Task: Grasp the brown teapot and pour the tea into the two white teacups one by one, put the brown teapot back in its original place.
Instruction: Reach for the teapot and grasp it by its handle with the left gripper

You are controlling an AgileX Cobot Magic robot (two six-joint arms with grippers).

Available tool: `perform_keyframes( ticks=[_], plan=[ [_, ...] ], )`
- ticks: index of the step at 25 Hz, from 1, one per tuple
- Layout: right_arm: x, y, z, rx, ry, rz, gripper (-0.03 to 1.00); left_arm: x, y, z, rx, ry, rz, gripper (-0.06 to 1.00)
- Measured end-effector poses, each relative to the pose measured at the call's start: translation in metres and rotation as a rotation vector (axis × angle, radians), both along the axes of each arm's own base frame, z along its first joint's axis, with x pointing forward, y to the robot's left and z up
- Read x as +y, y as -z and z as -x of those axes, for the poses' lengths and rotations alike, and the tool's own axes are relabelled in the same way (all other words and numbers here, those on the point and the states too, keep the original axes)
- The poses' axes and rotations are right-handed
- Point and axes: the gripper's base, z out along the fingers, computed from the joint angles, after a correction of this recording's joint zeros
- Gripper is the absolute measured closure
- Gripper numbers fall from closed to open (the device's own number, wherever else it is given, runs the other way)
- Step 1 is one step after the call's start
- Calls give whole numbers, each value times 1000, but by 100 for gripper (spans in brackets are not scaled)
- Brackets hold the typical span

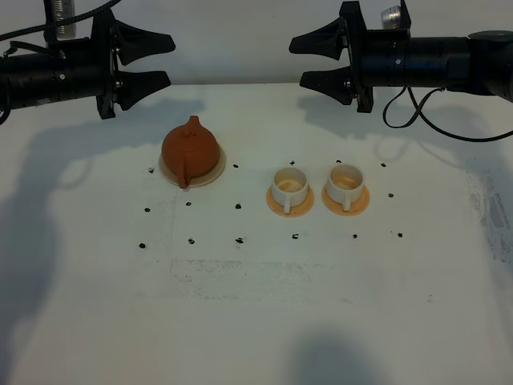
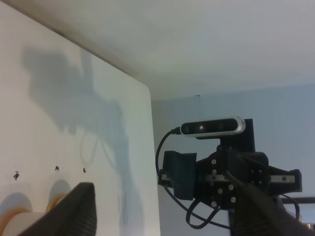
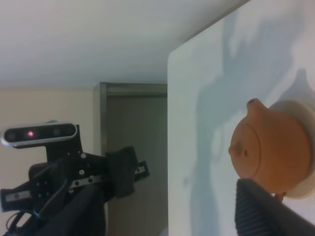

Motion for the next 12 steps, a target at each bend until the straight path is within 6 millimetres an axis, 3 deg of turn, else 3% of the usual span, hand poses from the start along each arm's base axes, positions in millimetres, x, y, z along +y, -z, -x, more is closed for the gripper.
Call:
perform_keyframes(
  ticks=[12],
  plan=[
    [0, 1, 0, -2, 2, 9, 38, 0, 0, 0, 0, 1, -2, 38]
  ],
)
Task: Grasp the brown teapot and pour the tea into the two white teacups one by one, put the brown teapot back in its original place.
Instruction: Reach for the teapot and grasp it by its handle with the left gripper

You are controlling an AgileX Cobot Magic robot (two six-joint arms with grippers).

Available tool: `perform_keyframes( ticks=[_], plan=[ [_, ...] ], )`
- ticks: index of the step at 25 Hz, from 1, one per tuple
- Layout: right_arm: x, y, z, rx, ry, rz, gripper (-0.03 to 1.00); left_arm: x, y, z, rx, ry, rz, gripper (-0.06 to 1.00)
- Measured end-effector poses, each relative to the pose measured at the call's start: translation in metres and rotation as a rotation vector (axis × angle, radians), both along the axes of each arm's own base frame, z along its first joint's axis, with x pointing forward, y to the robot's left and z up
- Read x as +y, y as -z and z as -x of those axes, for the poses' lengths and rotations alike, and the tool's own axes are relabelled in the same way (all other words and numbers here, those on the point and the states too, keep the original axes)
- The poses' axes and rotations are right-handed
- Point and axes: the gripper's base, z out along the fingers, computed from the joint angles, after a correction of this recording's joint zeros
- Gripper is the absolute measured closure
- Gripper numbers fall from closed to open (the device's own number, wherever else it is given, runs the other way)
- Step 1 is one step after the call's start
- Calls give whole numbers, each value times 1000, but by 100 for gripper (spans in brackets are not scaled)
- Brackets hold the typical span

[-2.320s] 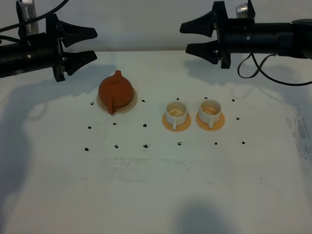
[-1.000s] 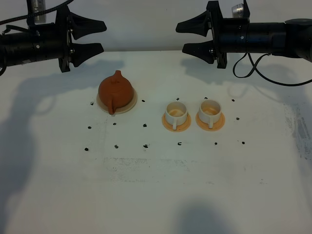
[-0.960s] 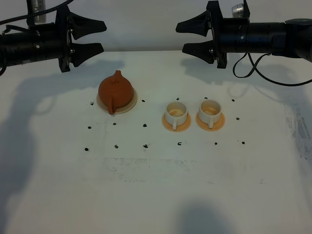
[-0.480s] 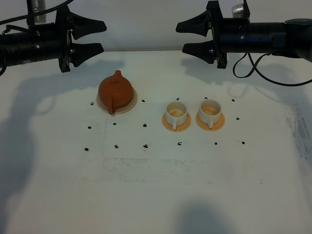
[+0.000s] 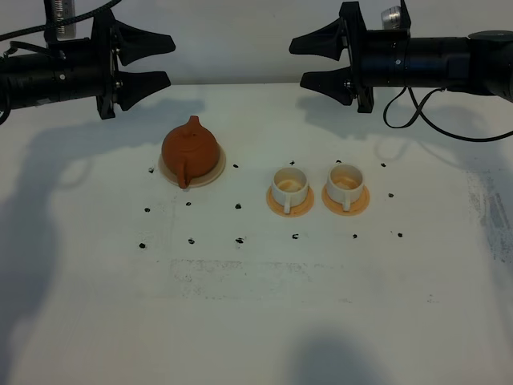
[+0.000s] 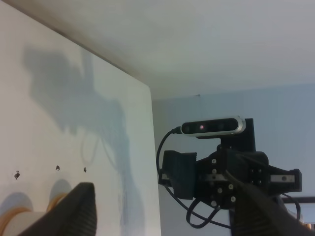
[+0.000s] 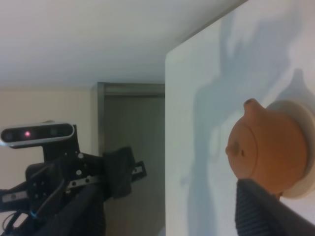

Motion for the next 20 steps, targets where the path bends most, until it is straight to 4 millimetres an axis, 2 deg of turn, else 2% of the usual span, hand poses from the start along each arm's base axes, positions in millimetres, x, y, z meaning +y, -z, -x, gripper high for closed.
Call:
perform_keyframes(
  ticks=[10, 17, 20],
  plan=[
    [-1, 2, -1, -6, 5, 29, 38, 0, 3, 0, 9, 0, -19, 38],
    [-1, 3, -1, -5, 5, 43, 38, 0, 23, -3, 62, 10, 1, 38],
    [-1, 4, -1, -7, 9, 49, 38, 0, 25, -4, 67, 1, 15, 38]
  ],
)
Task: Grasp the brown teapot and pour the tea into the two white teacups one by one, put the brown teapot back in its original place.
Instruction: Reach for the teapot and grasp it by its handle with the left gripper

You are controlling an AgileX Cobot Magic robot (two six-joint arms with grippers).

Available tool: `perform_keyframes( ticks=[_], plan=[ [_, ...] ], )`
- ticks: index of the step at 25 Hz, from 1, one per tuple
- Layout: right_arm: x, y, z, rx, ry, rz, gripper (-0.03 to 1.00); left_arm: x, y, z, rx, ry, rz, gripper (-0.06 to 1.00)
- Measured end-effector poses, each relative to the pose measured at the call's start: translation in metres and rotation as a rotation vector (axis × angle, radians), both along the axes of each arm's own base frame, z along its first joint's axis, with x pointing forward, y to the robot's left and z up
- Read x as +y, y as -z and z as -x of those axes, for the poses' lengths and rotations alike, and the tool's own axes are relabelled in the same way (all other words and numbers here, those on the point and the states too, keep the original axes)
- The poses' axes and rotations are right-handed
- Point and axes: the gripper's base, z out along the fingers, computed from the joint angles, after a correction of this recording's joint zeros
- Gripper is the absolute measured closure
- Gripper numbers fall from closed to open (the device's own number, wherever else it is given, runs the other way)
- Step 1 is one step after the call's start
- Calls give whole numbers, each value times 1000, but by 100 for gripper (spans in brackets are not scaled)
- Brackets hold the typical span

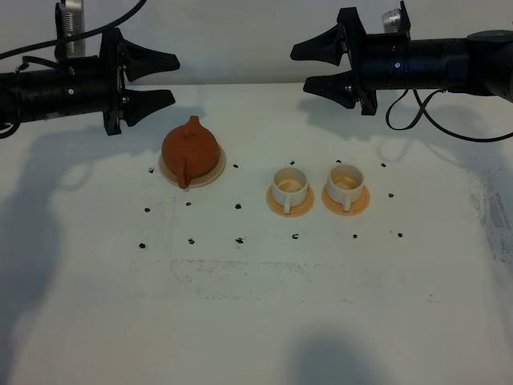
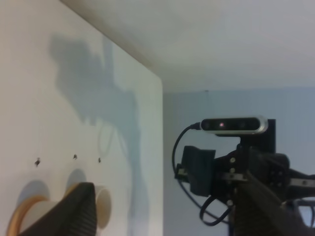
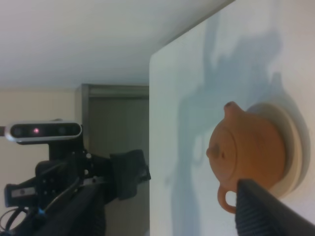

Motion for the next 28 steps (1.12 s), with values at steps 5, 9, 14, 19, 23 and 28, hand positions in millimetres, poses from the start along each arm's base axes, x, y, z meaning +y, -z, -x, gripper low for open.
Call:
perform_keyframes(
  ticks=[5, 9, 14, 19, 23, 28],
  plan=[
    [0, 0, -1, -1, 7, 4, 38, 0, -2, -1, -3, -16, 19, 38],
    [0, 0, -1, -2, 10, 5, 38, 0, -2, -1, -10, -14, 16, 38],
    [0, 0, -1, -2, 10, 5, 38, 0, -2, -1, -17, -12, 13, 38],
    [0, 0, -1, -53, -7, 22, 38, 0, -3, -1, -76, 12, -10, 39],
    [-1, -3, -2, -137, -57, 99, 40, -2, -13, -3, -187, 100, -67, 43],
    [-6, -23, -6, -232, -132, 309, 44, -1, -28, 0, -256, 197, -218, 49]
  ],
)
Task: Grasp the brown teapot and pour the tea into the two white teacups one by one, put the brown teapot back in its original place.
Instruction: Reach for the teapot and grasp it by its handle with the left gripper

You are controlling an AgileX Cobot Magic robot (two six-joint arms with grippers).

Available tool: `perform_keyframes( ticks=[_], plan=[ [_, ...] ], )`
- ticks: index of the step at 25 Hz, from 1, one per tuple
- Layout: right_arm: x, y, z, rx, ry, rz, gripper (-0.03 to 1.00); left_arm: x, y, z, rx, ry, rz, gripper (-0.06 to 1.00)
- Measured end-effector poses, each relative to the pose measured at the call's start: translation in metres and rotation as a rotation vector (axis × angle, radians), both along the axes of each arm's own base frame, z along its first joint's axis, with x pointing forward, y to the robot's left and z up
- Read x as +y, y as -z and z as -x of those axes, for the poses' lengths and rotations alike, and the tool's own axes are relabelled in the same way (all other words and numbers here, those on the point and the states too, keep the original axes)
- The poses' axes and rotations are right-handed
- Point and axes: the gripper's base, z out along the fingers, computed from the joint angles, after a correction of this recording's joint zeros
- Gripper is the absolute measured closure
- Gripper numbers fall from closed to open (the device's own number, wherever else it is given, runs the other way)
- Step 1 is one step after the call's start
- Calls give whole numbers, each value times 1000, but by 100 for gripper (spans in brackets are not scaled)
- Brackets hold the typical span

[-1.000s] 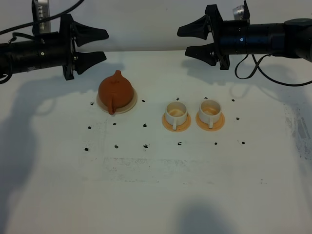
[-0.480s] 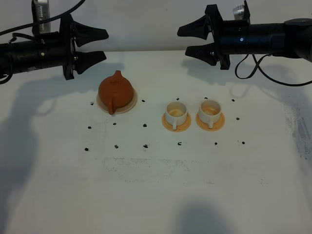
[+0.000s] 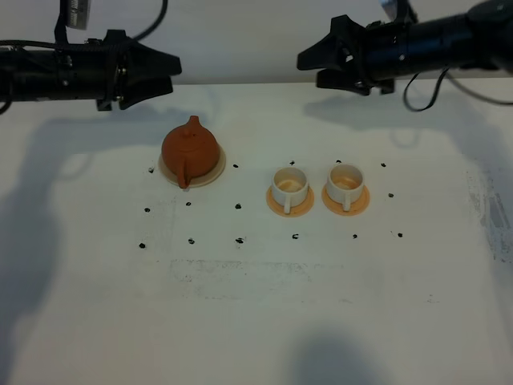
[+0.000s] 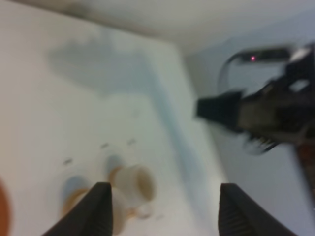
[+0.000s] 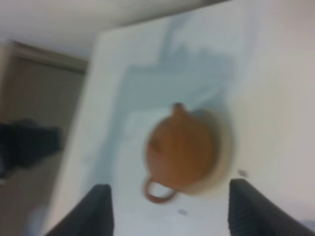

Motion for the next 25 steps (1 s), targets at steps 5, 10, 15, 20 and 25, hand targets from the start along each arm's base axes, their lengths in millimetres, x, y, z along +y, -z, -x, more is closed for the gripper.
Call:
perform_keyframes(
  ticks=[5, 10, 15, 20, 25],
  plan=[
    [-17, -36, 5, -105, 40, 248, 44, 10, -37, 12, -107, -17, -265, 50],
    [-36, -83, 20, -222, 124, 430, 44, 22, -63, 24, -148, -64, -474, 50],
    [-49, -125, 41, -303, 190, 515, 44, 28, -69, 30, -131, -80, -567, 50],
    [-60, -175, 73, -396, 226, 538, 44, 30, -74, 33, -139, -82, -598, 50],
    [-75, -225, 122, -485, 246, 599, 46, 32, -86, 39, -161, -90, -628, 53]
  ],
)
